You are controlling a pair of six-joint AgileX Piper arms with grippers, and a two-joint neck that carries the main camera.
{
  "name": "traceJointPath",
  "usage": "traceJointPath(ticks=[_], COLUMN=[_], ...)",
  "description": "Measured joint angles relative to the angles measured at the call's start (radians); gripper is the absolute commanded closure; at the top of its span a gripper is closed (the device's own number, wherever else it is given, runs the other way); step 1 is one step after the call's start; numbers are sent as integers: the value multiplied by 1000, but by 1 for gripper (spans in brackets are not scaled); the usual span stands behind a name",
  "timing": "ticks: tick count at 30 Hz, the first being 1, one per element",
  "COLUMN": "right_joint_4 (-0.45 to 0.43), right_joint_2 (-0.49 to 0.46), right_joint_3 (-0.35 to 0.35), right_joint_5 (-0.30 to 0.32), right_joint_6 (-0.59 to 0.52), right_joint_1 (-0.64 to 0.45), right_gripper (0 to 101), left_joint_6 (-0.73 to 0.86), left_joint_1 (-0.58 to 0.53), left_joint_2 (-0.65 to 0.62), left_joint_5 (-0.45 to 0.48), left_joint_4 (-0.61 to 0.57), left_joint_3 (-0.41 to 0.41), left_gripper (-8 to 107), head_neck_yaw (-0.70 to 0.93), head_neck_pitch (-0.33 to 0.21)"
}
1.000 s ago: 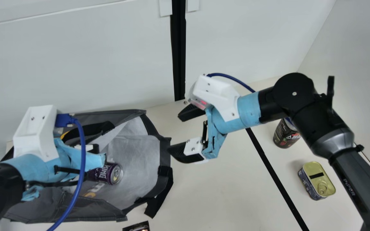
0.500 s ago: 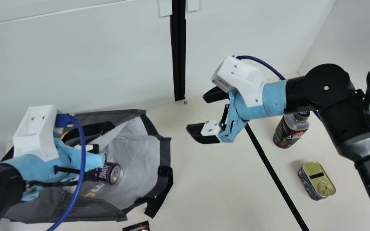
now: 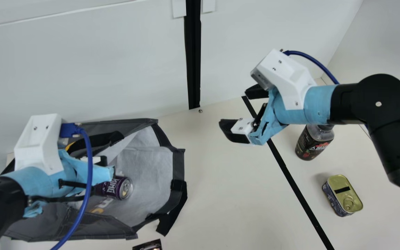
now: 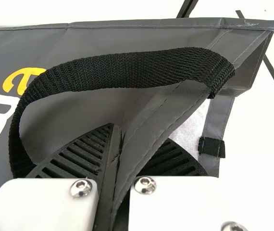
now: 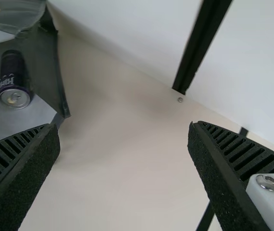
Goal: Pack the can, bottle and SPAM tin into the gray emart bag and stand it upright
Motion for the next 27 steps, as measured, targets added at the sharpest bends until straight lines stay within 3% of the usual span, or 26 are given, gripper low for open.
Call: traceJointPath(ticks=[13,27], right_joint_4=[-128,-260], right_joint_2=[-67,-94], right_joint_3=[-17,-80], right_joint_5=[-27,17], right_joint_6=[83,158], right_joint_1=[-85,-187], right_gripper=[6,6], left_joint_6=[0,0], left_joint_1=[0,0], left_joint_2=[0,0], left_joint_5=[0,0], left_joint_4=[0,0], left_joint_3=[0,0], left_gripper=[107,107], head_neck_yaw=[0,0], head_neck_pitch=[0,0])
